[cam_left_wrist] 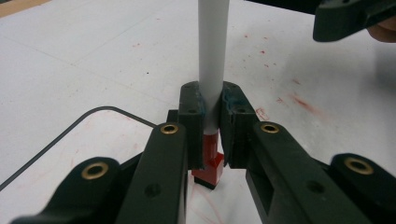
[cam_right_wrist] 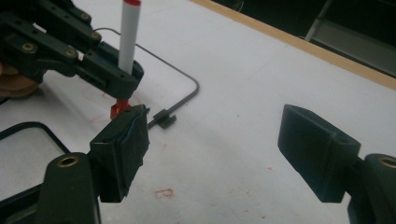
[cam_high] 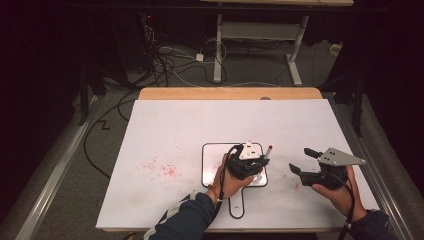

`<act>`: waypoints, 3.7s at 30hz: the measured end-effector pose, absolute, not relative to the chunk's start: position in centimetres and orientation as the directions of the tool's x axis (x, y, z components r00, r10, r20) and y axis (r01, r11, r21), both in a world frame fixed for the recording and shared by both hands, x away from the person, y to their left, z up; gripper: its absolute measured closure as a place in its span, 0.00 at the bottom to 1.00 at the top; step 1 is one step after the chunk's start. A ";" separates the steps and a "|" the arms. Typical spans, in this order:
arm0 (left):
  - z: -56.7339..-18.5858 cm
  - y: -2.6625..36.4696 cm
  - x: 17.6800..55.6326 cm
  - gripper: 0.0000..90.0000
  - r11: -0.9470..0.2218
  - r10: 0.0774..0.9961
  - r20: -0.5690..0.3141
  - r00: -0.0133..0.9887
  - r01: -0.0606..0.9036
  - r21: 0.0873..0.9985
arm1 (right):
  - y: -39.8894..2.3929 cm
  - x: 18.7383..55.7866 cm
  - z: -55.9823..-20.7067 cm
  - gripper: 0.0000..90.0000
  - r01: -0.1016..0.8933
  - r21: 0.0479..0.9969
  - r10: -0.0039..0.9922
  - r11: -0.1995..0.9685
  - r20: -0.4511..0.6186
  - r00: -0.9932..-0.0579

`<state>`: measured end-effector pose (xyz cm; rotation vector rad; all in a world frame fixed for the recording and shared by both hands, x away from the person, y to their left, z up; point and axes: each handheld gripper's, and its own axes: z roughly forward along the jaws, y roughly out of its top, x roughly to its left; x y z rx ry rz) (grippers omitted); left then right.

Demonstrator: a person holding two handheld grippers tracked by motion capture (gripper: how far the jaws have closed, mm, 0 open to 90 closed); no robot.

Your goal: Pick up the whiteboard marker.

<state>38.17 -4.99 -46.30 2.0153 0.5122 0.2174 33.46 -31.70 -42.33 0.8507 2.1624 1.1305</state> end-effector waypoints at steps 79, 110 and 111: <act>-46.7 1.9 36.1 0.88 -0.480 0.365 0.029 0.930 0.162 0.862 | -29.2 33.0 -42.8 0.27 0.212 0.779 0.650 0.590 -0.303 -0.697; -46.5 3.6 37.8 0.88 -0.485 0.423 0.027 0.906 0.201 0.851 | -30.2 33.1 -42.8 0.28 0.217 0.772 0.671 0.597 -0.333 -0.662; -46.5 3.4 37.8 0.88 -0.483 0.424 0.028 0.905 0.200 0.852 | -30.1 33.2 -42.8 0.28 0.217 0.772 0.671 0.597 -0.333 -0.663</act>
